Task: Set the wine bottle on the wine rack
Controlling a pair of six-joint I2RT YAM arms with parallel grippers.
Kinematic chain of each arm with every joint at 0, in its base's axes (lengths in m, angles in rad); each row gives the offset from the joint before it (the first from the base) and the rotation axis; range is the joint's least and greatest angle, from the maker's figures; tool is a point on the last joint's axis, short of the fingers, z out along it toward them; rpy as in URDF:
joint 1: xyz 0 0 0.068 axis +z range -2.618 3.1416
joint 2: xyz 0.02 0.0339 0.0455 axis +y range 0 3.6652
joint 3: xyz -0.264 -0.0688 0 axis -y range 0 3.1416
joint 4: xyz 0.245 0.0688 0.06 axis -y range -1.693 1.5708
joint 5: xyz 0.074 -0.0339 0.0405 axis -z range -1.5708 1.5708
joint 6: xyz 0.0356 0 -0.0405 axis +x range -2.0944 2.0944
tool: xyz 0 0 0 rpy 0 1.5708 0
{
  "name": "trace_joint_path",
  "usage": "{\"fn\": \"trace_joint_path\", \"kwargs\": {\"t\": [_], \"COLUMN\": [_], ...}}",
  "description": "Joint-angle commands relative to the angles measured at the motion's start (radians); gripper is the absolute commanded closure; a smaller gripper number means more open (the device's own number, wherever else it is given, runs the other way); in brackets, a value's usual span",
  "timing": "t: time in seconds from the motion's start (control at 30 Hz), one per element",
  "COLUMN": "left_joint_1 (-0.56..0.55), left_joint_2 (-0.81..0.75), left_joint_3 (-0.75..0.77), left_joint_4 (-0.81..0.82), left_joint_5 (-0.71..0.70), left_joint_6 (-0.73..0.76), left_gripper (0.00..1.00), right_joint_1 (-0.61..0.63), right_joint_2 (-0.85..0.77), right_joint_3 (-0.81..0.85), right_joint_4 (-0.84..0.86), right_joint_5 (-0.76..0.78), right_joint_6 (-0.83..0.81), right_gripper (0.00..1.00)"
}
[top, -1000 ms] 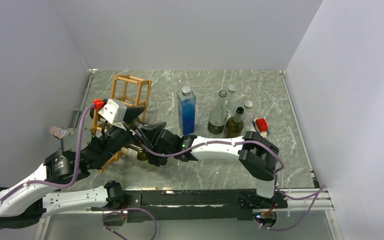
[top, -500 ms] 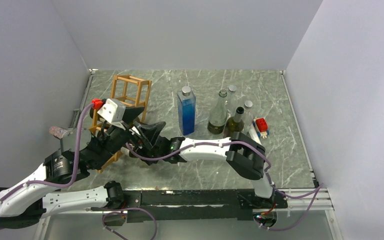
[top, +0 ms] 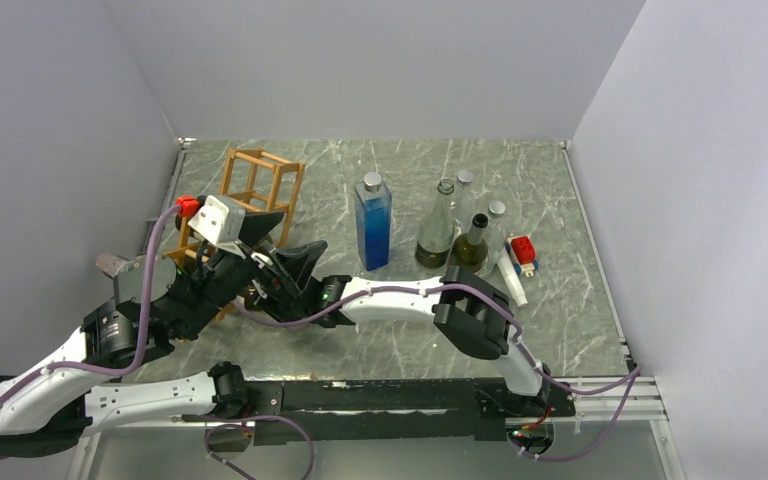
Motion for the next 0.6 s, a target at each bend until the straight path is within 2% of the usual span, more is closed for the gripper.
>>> {"fn": "trace_joint_path", "kwargs": {"t": [0.0, 0.57], "left_joint_1": [-0.003, -0.003], "left_joint_2": [-0.010, 0.014], "left_joint_3": [0.021, 0.032], "left_joint_4": [0.014, 0.018], "left_joint_5": [-0.014, -0.008], "left_joint_6": [0.003, 0.002], "left_gripper": [0.01, 0.01], "right_joint_1": [0.019, 0.035], "right_joint_2": [-0.039, 0.067], "right_joint_3": [0.076, 0.217], "right_joint_4": [0.243, 0.196], "right_joint_5": [0.041, 0.095], "right_joint_6": [-0.003, 0.068], "right_gripper": [1.00, 1.00]}}
